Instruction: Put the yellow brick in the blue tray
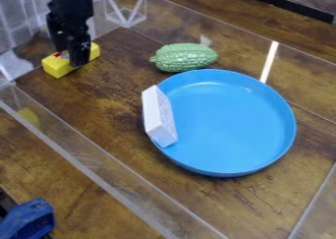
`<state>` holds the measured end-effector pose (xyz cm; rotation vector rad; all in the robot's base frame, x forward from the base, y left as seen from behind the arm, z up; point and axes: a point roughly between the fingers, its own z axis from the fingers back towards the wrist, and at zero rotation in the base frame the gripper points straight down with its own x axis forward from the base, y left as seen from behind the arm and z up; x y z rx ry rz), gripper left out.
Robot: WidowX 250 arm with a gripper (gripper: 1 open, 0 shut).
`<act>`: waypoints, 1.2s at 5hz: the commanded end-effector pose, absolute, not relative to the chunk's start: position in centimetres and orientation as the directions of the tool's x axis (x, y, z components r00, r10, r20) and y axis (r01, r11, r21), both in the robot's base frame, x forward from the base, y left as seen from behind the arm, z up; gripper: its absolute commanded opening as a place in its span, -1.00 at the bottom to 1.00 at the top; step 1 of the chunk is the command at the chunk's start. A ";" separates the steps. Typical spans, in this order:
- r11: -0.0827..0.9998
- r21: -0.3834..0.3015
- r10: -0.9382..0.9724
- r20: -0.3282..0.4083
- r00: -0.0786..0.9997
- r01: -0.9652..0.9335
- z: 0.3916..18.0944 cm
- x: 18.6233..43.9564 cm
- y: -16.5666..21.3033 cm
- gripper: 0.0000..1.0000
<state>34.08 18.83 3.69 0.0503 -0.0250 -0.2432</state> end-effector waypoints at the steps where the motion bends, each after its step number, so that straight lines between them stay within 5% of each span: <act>1: 0.962 0.056 -0.270 0.032 0.962 0.268 3.6 34.4 18.6 1.00; 6: 0.948 0.043 -0.318 0.042 0.947 0.317 1.8 34.8 17.7 1.00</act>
